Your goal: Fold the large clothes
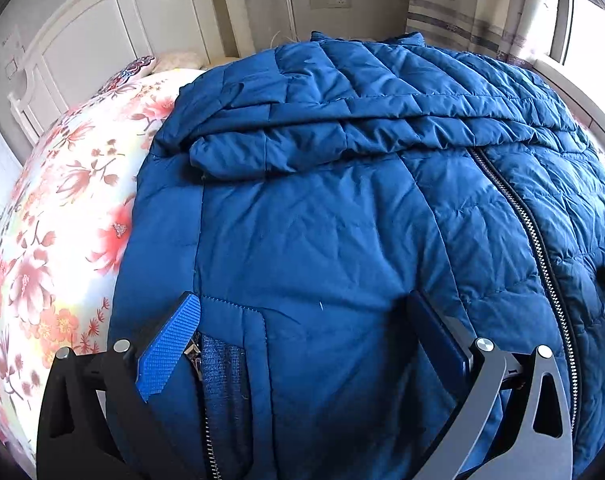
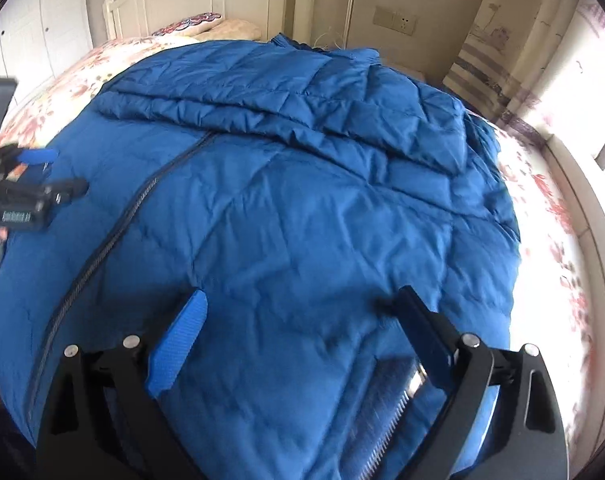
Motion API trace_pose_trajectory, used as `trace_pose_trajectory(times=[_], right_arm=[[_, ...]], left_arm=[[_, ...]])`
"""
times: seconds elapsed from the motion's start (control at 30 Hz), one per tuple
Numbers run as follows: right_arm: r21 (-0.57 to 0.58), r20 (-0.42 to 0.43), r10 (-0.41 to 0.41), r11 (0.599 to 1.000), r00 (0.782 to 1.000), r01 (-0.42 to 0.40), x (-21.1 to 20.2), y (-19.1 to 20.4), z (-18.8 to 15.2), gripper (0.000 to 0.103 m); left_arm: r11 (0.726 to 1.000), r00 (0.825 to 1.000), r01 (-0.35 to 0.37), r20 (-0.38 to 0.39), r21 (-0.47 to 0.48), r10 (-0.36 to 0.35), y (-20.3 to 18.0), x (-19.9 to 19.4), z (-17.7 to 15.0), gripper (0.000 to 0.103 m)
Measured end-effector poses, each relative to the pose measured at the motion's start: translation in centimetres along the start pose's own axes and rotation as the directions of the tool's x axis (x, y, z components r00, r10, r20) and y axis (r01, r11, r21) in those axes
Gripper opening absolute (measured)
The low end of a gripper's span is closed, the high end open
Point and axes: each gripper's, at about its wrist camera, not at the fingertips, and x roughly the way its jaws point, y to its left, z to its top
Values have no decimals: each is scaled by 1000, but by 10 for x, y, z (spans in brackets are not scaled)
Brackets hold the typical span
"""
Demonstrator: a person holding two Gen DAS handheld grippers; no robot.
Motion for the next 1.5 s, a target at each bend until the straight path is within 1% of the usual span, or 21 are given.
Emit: trace_pose_trajectory(times=[0.13, 0.27, 0.37, 0.4, 0.43, 0.5, 0.57, 0.6, 0.63, 0.67, 0.7, 0.77, 0.8, 0.83, 0.87, 0.9, 0.97, 1.4, 1.43, 1.47, 1.5], right_arm=[[35, 34, 39, 999, 999, -40, -2, -13, -20, 97], [18, 11, 10, 1000, 1000, -10, 2, -9, -17, 100], [31, -28, 36, 999, 999, -35, 0, -14, -11, 99], [34, -32, 36, 999, 999, -35, -3, -17, -4, 99], [28, -9, 29, 999, 1000, -29, -8, -18, 3, 99], [9, 77, 20, 1000, 997, -21, -23, -26, 29, 99], [22, 163, -12, 1000, 986, 9, -27, -37, 60, 100], [48, 211, -24, 999, 977, 14, -23, -46, 79, 100], [92, 238, -28, 996, 971, 7, -15, -58, 97, 100], [133, 245, -35, 991, 969, 2, -7, -66, 111, 100], [201, 237, -42, 980, 971, -7, 11, -80, 130, 100], [250, 192, -47, 968, 980, -3, 38, -94, 151, 100], [262, 162, -62, 965, 985, 18, 54, -98, 158, 100], [263, 119, -81, 964, 990, 47, 73, -101, 163, 99], [256, 92, -88, 965, 992, 62, 86, -103, 163, 99], [239, 79, -88, 969, 993, 67, 99, -102, 163, 100], [212, 124, -79, 976, 989, 52, 111, -101, 152, 101], [223, 132, -72, 974, 989, 41, 113, -104, 151, 101], [235, 148, -76, 971, 986, 40, 109, -106, 150, 99], [248, 163, -103, 967, 981, 60, 103, -106, 149, 93], [271, 188, -154, 958, 970, 99, 91, -104, 146, 93]], left_arm=[[1000, 1000, 15, -5, -15, -15, -2, -2, -1, 99], [1000, 1000, 15, -7, -16, -15, -2, -1, -1, 99], [999, 999, 39, -31, -38, -40, 1, -9, 9, 98], [997, 998, 63, -13, -35, -63, 0, -17, 16, 98], [997, 996, 76, 43, -19, -76, -1, -32, 32, 98], [999, 985, 46, 169, 7, -46, -3, -55, 67, 98], [1000, 962, 23, 271, 20, -27, -5, -58, 107, 99], [1000, 960, 17, 279, 25, -23, -7, -50, 122, 99], [1000, 965, -14, 263, 21, 8, -9, -33, 140, 99], [997, 970, -73, 234, 3, 70, -5, -7, 159, 99], [997, 976, -83, 201, -11, 83, 0, 14, 170, 99], [996, 990, -86, 113, -25, 89, 5, 57, 181, 98], [994, 991, -103, 83, -26, 105, 5, 73, 183, 99], [994, 992, -110, 59, -21, 111, 5, 91, 180, 99], [995, 992, -95, 81, -22, 97, 5, 97, 176, 99], [996, 989, -81, 120, -31, 84, 6, 99, 171, 99], [997, 990, -65, 119, -46, 70, 9, 99, 171, 99], [997, 991, -51, 122, -55, 57, 9, 98, 170, 99], [997, 991, -49, 123, -57, 56, 12, 97, 168, 99], [997, 991, -49, 124, -58, 56, 13, 95, 166, 99], [997, 991, -48, 125, -58, 55, 13, 95, 166, 99]])
